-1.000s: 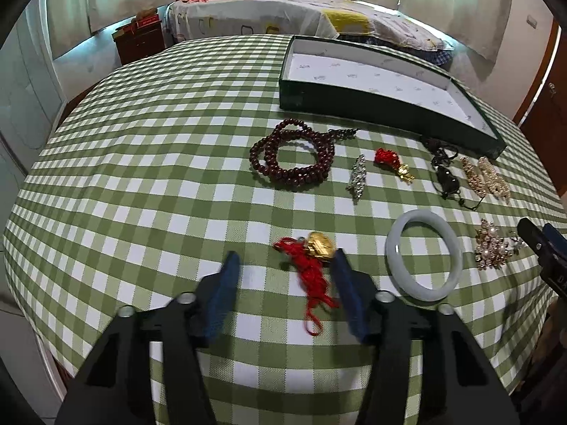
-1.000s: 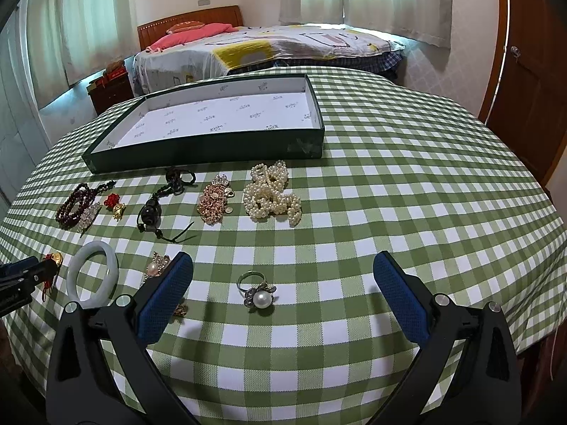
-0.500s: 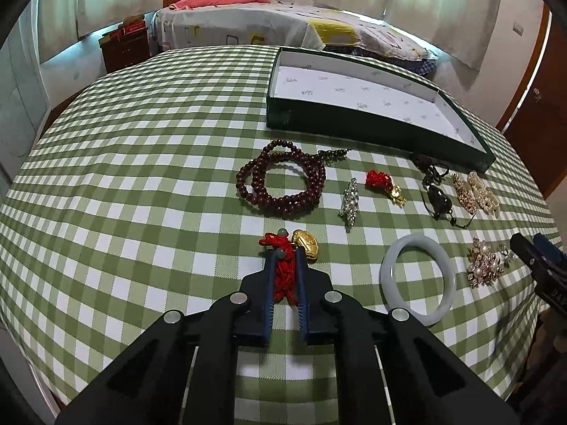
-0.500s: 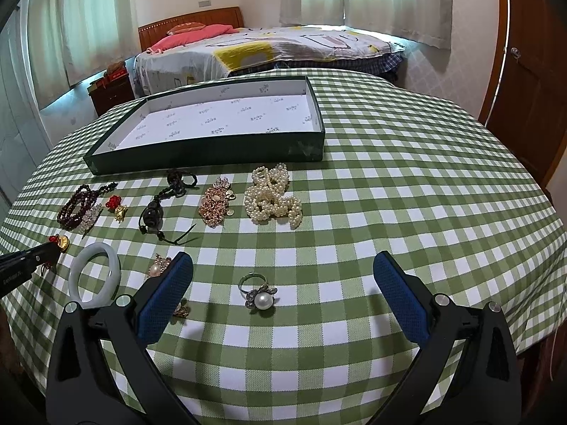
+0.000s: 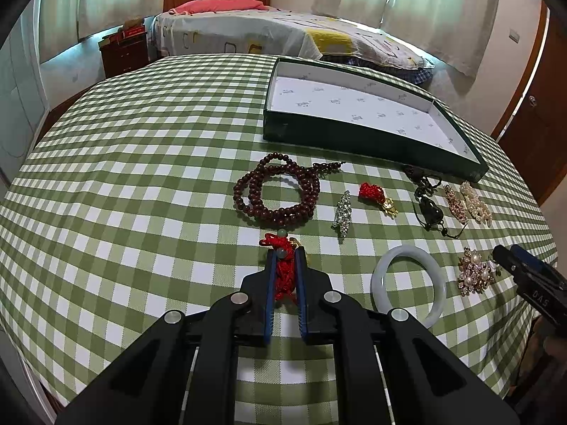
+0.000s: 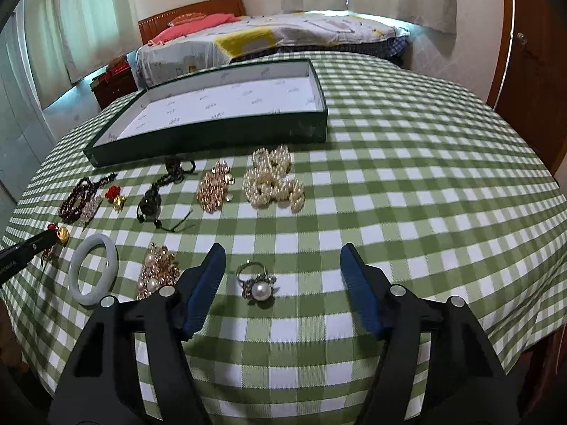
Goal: Organize jewelry
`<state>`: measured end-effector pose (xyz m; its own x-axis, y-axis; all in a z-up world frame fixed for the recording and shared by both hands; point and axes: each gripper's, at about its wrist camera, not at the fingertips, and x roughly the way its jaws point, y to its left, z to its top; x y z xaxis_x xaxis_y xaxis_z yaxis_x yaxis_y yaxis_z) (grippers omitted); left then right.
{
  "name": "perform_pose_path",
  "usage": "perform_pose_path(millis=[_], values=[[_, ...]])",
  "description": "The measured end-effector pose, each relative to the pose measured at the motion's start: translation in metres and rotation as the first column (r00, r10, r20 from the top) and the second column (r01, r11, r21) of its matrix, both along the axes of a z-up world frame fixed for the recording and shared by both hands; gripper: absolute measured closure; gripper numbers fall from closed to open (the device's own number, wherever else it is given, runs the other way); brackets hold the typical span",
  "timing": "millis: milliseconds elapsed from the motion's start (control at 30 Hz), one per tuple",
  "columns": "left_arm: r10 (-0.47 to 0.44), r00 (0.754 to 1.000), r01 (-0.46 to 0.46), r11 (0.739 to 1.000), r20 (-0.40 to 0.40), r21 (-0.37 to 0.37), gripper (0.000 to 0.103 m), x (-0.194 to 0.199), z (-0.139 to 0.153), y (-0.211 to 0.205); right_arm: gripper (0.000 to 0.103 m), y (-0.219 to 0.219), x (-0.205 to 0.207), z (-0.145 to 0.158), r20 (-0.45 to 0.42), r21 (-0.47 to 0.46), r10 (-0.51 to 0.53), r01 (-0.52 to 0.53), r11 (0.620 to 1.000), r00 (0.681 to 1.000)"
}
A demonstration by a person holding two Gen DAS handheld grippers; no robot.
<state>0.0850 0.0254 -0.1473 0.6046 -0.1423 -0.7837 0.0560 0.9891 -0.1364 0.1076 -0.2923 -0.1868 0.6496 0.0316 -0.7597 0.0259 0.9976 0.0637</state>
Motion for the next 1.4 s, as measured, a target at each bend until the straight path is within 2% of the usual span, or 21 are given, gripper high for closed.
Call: perform_pose_path(millis=[100,167,300,367,767,800,833,867,1033,1400], values=[[-0.003,1.000,0.003,1.000,0.005,-0.001,0.092,-0.001,0.001,-0.001,0.042,0.003,-0.002,0.001,0.002,-0.003,0.022,-0.022,1.000,1.000],[-0.006,1.000,0.006,1.000,0.007,0.000,0.092,-0.002,0.001,-0.002,0.052,0.005,-0.004,0.000,-0.004,-0.004,0.043,-0.043,0.999,0.999],[-0.008,1.000,0.008,1.000,0.008,-0.004,0.092,-0.003,0.002,-0.003,0.063,0.007,-0.005,-0.002,-0.014,-0.009,0.058,-0.058,0.998,0.998],[-0.010,1.000,0.010,1.000,0.012,-0.007,0.092,-0.004,0.003,-0.002,0.079,0.007,-0.007,-0.001,-0.013,0.006,0.071,-0.071,0.997,0.997],[-0.013,0.999,0.014,1.000,0.046,-0.023,0.093,-0.010,0.014,-0.004,0.081,0.009,-0.012,0.008,0.022,0.007,0.080,-0.081,0.997,0.997],[-0.013,0.999,0.014,1.000,0.050,-0.025,0.093,-0.010,0.016,-0.004,0.085,0.008,-0.012,0.009,0.024,0.009,0.082,-0.082,0.997,0.996],[-0.013,0.998,0.015,1.000,0.054,-0.026,0.093,-0.011,0.018,-0.004,0.098,0.008,-0.012,0.010,0.025,0.015,0.086,-0.086,0.996,0.996],[-0.013,0.998,0.015,0.999,0.059,-0.028,0.093,-0.011,0.020,-0.004,0.100,0.008,-0.012,0.011,0.027,0.018,0.086,-0.087,0.996,0.996],[-0.017,0.996,0.019,0.999,0.085,-0.027,0.093,-0.013,0.029,-0.004,0.101,0.010,-0.012,0.012,0.030,0.013,0.093,-0.094,0.996,0.995],[-0.015,0.997,0.018,0.999,0.082,-0.027,0.093,-0.013,0.028,-0.005,0.102,0.009,-0.013,0.015,0.041,0.022,0.091,-0.092,0.996,0.995]])
